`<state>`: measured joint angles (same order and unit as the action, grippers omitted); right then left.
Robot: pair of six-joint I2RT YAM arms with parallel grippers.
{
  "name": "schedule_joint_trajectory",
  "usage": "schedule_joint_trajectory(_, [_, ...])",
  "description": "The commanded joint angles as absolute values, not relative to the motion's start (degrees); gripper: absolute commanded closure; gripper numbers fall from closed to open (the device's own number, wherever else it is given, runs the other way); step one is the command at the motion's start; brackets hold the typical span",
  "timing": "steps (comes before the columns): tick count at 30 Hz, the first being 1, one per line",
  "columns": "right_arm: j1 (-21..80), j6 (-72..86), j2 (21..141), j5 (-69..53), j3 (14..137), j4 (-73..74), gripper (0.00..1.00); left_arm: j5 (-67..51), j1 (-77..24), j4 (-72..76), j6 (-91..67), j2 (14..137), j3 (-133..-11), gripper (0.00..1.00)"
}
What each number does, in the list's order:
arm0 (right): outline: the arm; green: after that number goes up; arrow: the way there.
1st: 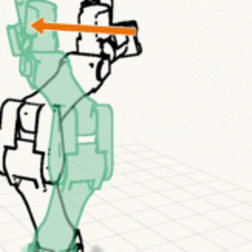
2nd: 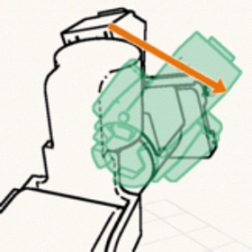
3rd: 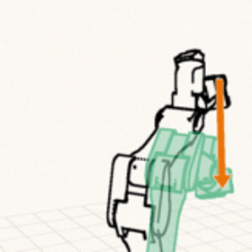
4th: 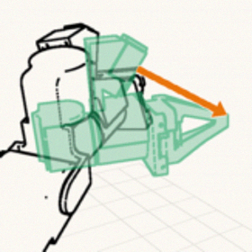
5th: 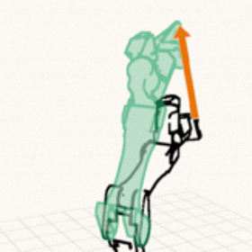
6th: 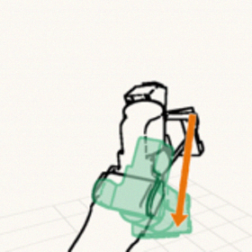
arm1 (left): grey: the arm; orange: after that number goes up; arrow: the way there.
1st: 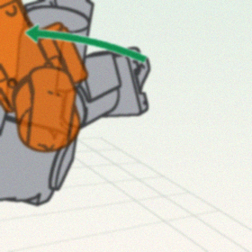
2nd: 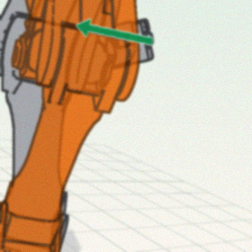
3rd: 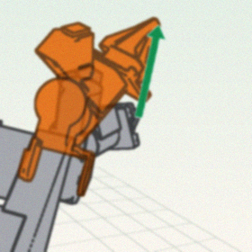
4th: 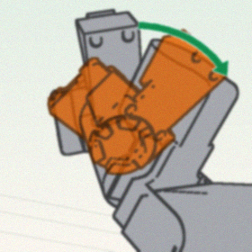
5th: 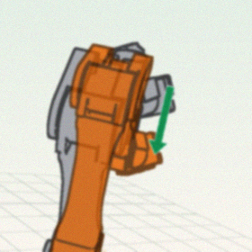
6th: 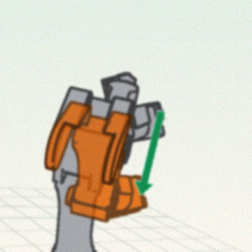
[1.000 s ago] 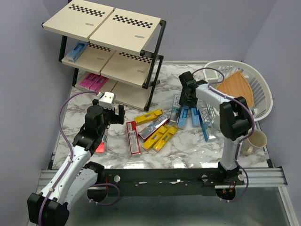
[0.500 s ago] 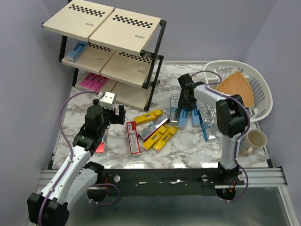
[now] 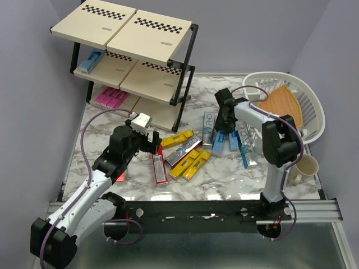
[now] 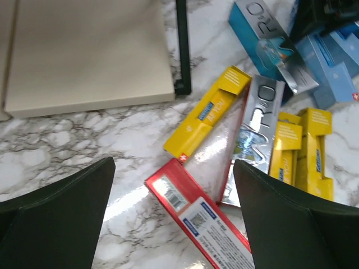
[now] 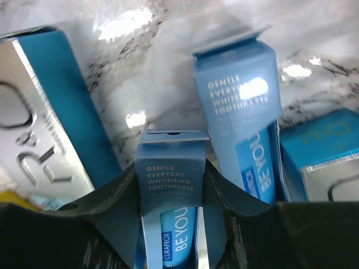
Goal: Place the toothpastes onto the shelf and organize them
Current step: Pick up the toothpaste from the center of the board.
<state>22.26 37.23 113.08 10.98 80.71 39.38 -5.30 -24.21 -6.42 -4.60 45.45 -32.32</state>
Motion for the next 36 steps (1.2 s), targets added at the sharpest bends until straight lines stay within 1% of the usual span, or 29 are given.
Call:
schedule_joint_trajectory(1, [22.06, 39.46, 106.62, 8.62, 81.65, 44.28, 0.58, 2.17, -32.33, -7.47, -4.13, 48.07, -36.38, 0.01])
schedule_joint_trajectory(2, [22.15, 40.07, 106.09, 8.18, 81.91, 44.99, 0.58, 3.76, -36.09, -7.12, -4.13, 48.6, -36.82, 0.01])
schedule_joint_trajectory(5, [22.15, 41.22, 103.89, 6.86, 81.65, 46.93, 0.6, 9.04, -41.47, -4.23, -5.27, 51.32, -38.4, 0.01])
schedule_joint_trajectory(6, [22.06, 41.39, 103.28, 5.72, 81.39, 47.28, 0.6, 10.27, -45.14, -3.35, -5.36, 53.07, -39.28, 0.01])
schedule_joint_trajectory(7, [22.06, 41.48, 102.23, 5.19, 81.21, 47.63, 0.6, 13.5, -47.0, -1.69, -5.62, 54.22, -39.72, 0.01])
schedule_joint_trajectory(10, [22.15, 41.92, 100.55, 3.78, 80.07, 48.34, 0.6, 18.09, -53.06, 1.65, -6.5, 59.4, -42.18, 0.01])
schedule_joint_trajectory(15, [22.15, 43.24, 97.3, 1.76, 77.79, 48.43, 0.6, 23.72, -58.96, 3.34, -10.98, 69.67, -49.72, 0.01])
schedule_joint_trajectory(21, [22.24, 44.56, 97.03, -2.09, 77.08, 48.69, 0.59, 28.11, -65.73, 2.64, -14.41, 80.31, -59.21, 0.01])
schedule_joint_trajectory(24, [22.24, 45.17, 97.03, -2.81, 76.91, 48.96, 0.59, 30.14, -68.37, -1.57, -14.41, 85.23, -64.92, 0.01])
schedule_joint_trajectory(28, [22.24, 45.79, 97.12, -3.43, 77.52, 49.39, 0.58, 35.76, -70.84, -9.12, -13.97, 90.61, -70.83, 0.01])
schedule_joint_trajectory(36, [22.24, 46.41, 97.3, -4.66, 78.57, 50.1, 0.58, 41.83, -71.81, -21.26, -17.31, 98.07, -79.88, 0.02])
